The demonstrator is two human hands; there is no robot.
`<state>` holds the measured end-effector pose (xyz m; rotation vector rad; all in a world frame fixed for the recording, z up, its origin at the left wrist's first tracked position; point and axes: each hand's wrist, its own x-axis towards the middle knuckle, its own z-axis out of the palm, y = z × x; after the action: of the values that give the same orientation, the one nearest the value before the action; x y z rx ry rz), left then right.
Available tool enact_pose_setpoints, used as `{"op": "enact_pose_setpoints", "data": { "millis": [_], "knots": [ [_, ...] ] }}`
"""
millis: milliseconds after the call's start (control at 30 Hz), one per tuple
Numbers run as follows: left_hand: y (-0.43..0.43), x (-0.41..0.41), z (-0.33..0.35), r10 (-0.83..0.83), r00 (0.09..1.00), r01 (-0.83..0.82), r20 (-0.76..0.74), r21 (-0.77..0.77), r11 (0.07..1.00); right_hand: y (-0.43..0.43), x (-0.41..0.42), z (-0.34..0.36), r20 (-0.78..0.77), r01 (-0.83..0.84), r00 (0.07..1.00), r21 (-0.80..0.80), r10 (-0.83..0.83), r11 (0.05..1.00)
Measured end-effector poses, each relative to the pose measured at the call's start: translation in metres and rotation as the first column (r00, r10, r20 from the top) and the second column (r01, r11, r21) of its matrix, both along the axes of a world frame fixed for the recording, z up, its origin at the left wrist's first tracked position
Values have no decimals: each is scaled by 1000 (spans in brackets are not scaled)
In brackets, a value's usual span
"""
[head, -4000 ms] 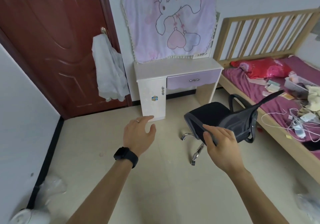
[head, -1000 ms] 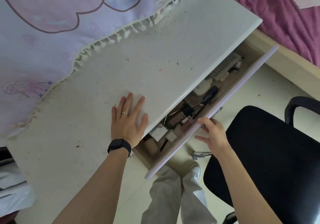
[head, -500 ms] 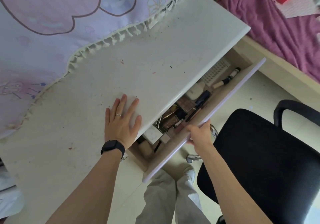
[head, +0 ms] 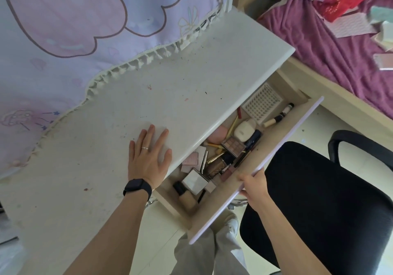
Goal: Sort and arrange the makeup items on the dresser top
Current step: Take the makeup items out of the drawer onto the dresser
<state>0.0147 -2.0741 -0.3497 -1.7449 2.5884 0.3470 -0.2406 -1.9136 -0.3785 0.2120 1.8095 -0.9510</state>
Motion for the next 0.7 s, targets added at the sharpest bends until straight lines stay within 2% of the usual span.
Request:
{"op": "enact_pose_setpoints", "data": {
  "millis": [400,500,700],
  "knots": [
    [3,-2,-2,-19,998,20,61,-19,1000,-4,4,-12,-47,-59,997,8,59,998],
    [3,-3,0,-17,998,19,68,-32,999,-9,11,-14,-78,-46,996,-52,42,998],
    [5,-6,5,-10,997,10,75,-3,1000,-18,9,-15,-35,-74,997,-68,72,995]
  ]
}}
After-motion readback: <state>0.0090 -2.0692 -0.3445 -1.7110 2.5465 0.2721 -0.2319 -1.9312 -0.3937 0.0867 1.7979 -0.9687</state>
